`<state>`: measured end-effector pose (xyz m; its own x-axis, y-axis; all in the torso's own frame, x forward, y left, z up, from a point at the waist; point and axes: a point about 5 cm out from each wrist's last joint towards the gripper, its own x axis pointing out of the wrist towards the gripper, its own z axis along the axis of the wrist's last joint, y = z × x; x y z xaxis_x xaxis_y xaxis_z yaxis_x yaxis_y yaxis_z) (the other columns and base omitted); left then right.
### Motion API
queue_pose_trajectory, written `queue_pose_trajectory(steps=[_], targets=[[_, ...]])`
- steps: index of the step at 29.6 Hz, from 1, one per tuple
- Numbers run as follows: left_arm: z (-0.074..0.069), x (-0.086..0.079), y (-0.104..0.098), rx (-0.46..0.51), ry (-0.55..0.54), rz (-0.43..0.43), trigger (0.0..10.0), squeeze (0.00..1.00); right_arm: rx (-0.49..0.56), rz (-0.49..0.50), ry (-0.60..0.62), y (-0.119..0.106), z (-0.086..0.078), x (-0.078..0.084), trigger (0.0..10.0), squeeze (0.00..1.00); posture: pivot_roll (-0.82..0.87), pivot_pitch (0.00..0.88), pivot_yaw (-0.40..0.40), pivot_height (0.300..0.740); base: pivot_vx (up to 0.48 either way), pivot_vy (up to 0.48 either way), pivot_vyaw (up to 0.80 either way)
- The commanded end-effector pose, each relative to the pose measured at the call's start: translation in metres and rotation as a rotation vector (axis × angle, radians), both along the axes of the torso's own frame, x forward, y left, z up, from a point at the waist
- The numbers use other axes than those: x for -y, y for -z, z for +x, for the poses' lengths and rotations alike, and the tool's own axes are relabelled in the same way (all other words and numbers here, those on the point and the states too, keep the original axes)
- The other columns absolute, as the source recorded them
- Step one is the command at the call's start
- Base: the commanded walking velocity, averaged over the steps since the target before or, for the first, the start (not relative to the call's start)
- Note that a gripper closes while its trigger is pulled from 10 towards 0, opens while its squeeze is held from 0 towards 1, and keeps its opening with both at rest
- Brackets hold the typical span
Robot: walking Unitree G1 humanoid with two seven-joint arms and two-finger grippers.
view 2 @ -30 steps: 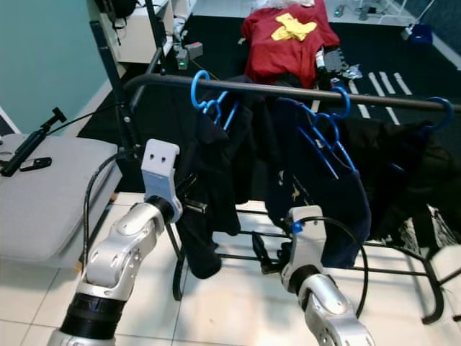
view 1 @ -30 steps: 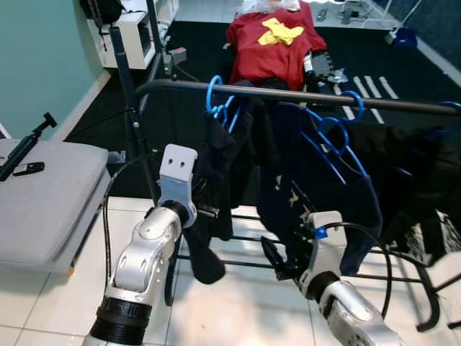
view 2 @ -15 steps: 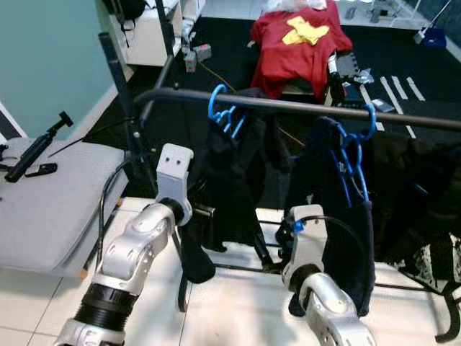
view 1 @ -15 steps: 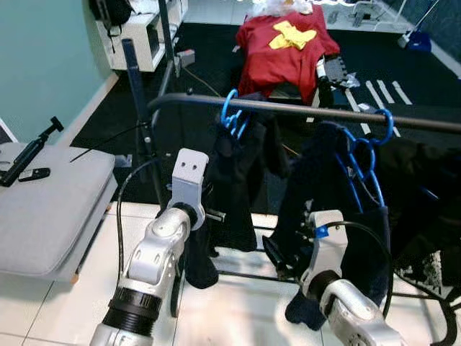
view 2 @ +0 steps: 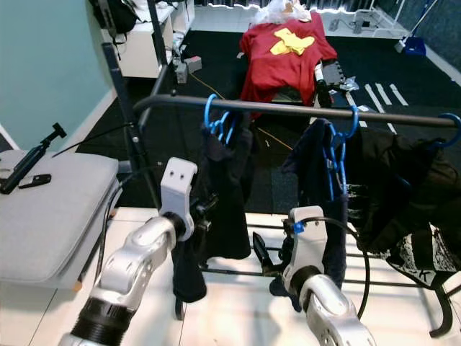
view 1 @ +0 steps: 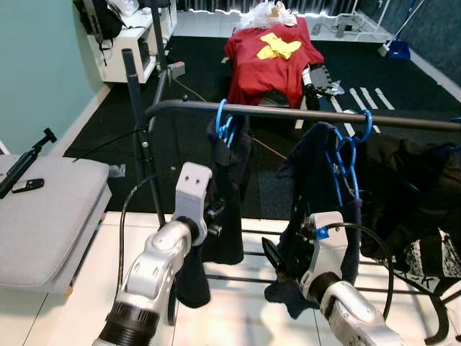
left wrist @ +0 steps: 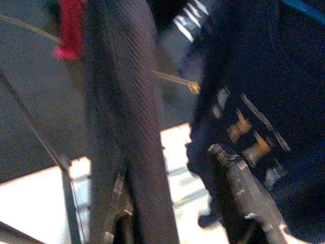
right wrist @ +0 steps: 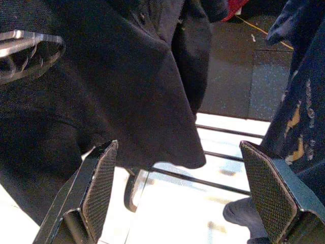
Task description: Hang hanger
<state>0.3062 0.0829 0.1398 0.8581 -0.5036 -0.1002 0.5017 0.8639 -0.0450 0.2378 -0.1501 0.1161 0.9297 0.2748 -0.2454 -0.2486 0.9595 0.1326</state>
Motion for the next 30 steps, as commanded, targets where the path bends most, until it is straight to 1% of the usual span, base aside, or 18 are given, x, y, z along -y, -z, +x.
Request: queue_pose_trajectory(steps=[1,2,3,4,5,7,8,9,10,11,12,13,14,15,17,19,26,30], targets=[[-0.005,-0.005,0.013,-0.049,0.013,0.013,10.0,1.00,-0.029,0.007,0.000,0.005,-0.002,0.001,10.0,0.00,-0.06,0.126,-0.009,0.740,0.000,0.000,0.00],[-0.007,-0.011,0.015,-0.036,0.014,0.021,10.0,1.00,-0.029,0.008,0.000,0.005,-0.002,0.002,10.0,0.00,-0.06,0.124,-0.010,0.740,0.000,0.000,0.00],[-0.007,-0.011,0.015,-0.036,0.014,0.021,10.0,1.00,-0.029,0.008,0.000,0.005,-0.002,0.002,10.0,0.00,-0.06,0.124,-0.010,0.740,0.000,0.000,0.00],[-0.011,-0.019,0.017,-0.030,0.013,0.021,10.0,1.00,-0.030,0.009,0.000,0.006,-0.002,0.002,10.0,0.00,-0.06,0.124,-0.012,0.740,0.000,0.000,0.00],[-0.011,-0.019,0.017,-0.030,0.013,0.021,10.0,1.00,-0.030,0.009,0.000,0.006,-0.002,0.002,10.0,0.00,-0.06,0.124,-0.012,0.740,0.000,0.000,0.00],[-0.029,-0.032,0.023,-0.021,0.008,0.027,10.0,1.00,-0.032,0.010,-0.003,0.006,-0.002,0.003,10.0,0.00,-0.05,0.127,-0.018,0.740,0.000,0.000,0.00],[-0.029,-0.032,0.023,-0.021,0.008,0.027,10.0,1.00,-0.032,0.010,-0.003,0.006,-0.002,0.003,10.0,0.00,-0.05,0.127,-0.018,0.740,0.000,0.000,0.00],[-0.040,-0.034,0.027,-0.025,0.008,0.022,10.0,1.00,-0.033,0.010,-0.004,0.006,-0.002,0.003,10.0,0.00,-0.05,0.127,-0.018,0.740,0.000,0.000,0.00],[-0.040,-0.034,0.027,-0.025,0.008,0.022,10.0,1.00,-0.033,0.010,-0.004,0.006,-0.002,0.003,10.0,0.00,-0.05,0.127,-0.018,0.740,0.000,0.000,0.00],[-0.053,-0.034,0.030,-0.030,0.002,0.017,10.0,1.00,-0.033,0.010,-0.006,0.006,-0.002,0.004,10.0,0.00,-0.05,0.132,-0.021,0.740,0.000,0.000,0.00],[-0.053,-0.034,0.030,-0.030,0.002,0.017,10.0,1.00,-0.033,0.010,-0.006,0.006,-0.002,0.004,10.0,0.00,-0.05,0.132,-0.021,0.740,0.000,0.000,0.00],[-0.063,-0.033,0.031,-0.037,-0.008,0.004,10.0,0.16,-0.033,0.011,-0.007,0.005,-0.002,0.004,10.0,0.00,-0.04,0.135,-0.023,0.740,0.000,0.000,0.00],[-0.070,-0.034,0.031,-0.048,-0.029,-0.010,10.0,0.00,-0.032,0.013,-0.007,0.005,-0.002,0.005,10.0,0.00,-0.04,0.139,-0.025,0.740,0.000,0.000,0.00],[-0.070,-0.034,0.031,-0.048,-0.029,-0.010,10.0,0.00,-0.032,0.013,-0.007,0.005,-0.002,0.005,10.0,0.00,-0.04,0.139,-0.025,0.740,0.000,0.000,0.00],[-0.077,-0.037,0.031,-0.053,-0.058,-0.008,10.0,0.00,-0.031,0.019,-0.004,0.005,-0.001,0.005,10.0,0.00,-0.04,0.139,-0.029,0.740,-0.240,0.000,0.00],[-0.078,-0.037,0.031,-0.055,-0.060,-0.005,10.0,0.00,-0.030,0.020,-0.003,0.005,0.000,0.005,10.0,0.00,-0.04,0.139,-0.032,0.740,-0.341,0.000,0.00],[-0.081,-0.029,0.029,-0.024,-0.003,-0.004,10.0,0.00,-0.019,0.023,0.014,0.004,0.002,0.011,10.0,0.00,-0.04,0.136,-0.037,0.740,-0.386,0.000,0.00],[-0.080,-0.026,0.027,-0.018,0.016,-0.010,10.0,0.00,0.006,0.009,0.074,0.001,0.004,0.019,10.0,0.00,-0.05,0.131,-0.032,0.740,-0.394,0.000,0.00]])
